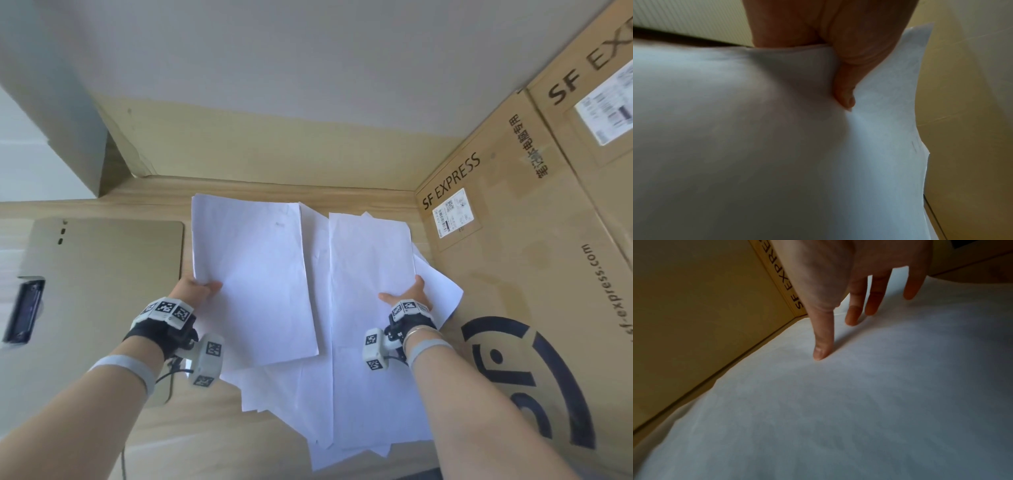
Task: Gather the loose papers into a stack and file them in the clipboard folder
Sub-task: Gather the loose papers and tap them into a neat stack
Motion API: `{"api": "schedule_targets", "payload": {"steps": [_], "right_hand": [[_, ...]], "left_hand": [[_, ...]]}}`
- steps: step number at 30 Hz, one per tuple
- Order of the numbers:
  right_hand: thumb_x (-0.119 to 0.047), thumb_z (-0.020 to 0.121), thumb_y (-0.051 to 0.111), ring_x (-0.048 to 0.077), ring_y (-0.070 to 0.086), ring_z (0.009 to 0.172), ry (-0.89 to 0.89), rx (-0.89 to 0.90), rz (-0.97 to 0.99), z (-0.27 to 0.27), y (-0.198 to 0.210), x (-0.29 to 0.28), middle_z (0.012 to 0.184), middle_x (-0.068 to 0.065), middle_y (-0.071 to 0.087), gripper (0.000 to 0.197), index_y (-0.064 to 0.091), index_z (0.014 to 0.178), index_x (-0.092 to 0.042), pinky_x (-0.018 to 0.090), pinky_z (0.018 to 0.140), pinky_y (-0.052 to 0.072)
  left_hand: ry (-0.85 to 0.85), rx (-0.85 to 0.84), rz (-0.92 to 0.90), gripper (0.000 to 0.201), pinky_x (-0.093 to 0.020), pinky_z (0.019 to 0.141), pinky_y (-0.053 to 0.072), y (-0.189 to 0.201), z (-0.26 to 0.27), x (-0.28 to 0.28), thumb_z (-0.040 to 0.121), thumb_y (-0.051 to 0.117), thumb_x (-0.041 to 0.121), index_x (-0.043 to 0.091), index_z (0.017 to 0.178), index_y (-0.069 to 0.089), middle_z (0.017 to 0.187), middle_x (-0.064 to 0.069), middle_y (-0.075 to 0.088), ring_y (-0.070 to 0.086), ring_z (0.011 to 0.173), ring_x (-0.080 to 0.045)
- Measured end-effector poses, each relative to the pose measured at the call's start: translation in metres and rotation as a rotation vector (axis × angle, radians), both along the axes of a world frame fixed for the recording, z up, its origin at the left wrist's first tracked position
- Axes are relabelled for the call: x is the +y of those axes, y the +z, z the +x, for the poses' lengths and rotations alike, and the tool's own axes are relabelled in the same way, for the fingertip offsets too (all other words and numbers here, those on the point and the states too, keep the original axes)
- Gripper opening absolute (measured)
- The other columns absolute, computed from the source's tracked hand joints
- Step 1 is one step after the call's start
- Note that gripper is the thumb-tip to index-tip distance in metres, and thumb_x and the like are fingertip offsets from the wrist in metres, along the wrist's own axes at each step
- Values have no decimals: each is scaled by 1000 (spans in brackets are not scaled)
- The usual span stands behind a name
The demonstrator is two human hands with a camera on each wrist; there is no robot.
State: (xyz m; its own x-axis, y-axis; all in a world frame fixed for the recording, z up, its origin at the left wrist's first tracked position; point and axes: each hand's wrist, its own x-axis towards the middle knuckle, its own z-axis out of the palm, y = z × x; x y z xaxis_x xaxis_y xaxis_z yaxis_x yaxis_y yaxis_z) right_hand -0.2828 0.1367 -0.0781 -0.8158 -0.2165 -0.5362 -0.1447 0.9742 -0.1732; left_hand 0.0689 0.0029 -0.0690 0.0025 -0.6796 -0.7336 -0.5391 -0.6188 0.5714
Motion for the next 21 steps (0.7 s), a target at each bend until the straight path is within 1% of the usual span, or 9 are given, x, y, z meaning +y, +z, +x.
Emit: {"api": "schedule_targets", "payload": {"steps": [6,9,10,11,13,14,16,18,21], "right_hand": [[-47,63,79,37,26,133,0,-3,57,0,4,4,142,10,25,97,23,140,-28,49,103,33],[-37,63,83,37,28,135,-31,-33,-5,-4,8,5,146,12,22,104,18,144,-29,50,101,36],[-30,66,83,37,33,134,-43,-36,-52,-6,8,6,146,14,26,103,17,145,-27,50,101,38],[-24,69,81,37,39,131,-46,-29,-109,-7,11,7,144,16,34,97,20,145,-24,49,100,40],[-16,79,72,36,52,121,-40,23,-185,-9,14,11,134,18,52,71,34,138,-14,45,97,45],[-16,84,67,35,55,117,-50,49,-214,-9,17,13,129,18,57,56,43,133,-8,40,94,46],[-17,91,57,33,57,113,-102,66,-279,-7,24,17,125,16,60,39,52,127,-1,32,83,43],[-19,95,51,33,57,111,-119,45,-349,-7,32,17,122,17,62,35,56,124,-1,28,79,39],[-21,99,41,33,52,118,-82,-12,-427,-3,41,10,128,15,58,36,52,130,-5,30,91,39]], "left_hand": [[16,33,16,39,-42,92,48,0,-4,1,85,63,15,-11,114,58,114,-29,63,59,90,-30],[23,29,29,43,-45,95,48,-2,-3,3,84,65,18,-10,115,58,114,-27,64,63,98,-37],[22,22,35,44,-44,95,48,-2,-2,4,84,65,19,-9,117,57,114,-27,64,63,101,-38],[21,14,38,45,-43,94,48,-3,-2,5,84,65,20,-9,118,57,115,-26,63,63,102,-38],[15,11,40,45,-40,92,48,-4,-1,7,84,65,20,-9,118,57,114,-26,63,62,98,-36],[11,17,39,43,-40,91,48,-4,-1,8,85,64,19,-9,117,57,113,-26,63,61,94,-34],[0,20,30,43,-41,91,47,-3,-1,9,85,63,18,-9,118,56,111,-25,63,59,91,-32],[-15,-1,29,44,-39,89,45,-1,0,10,86,62,20,-9,119,55,114,-25,62,60,95,-34],[-35,-13,30,45,-35,85,43,2,2,10,87,61,21,-10,119,55,118,-26,61,58,94,-33]]}}
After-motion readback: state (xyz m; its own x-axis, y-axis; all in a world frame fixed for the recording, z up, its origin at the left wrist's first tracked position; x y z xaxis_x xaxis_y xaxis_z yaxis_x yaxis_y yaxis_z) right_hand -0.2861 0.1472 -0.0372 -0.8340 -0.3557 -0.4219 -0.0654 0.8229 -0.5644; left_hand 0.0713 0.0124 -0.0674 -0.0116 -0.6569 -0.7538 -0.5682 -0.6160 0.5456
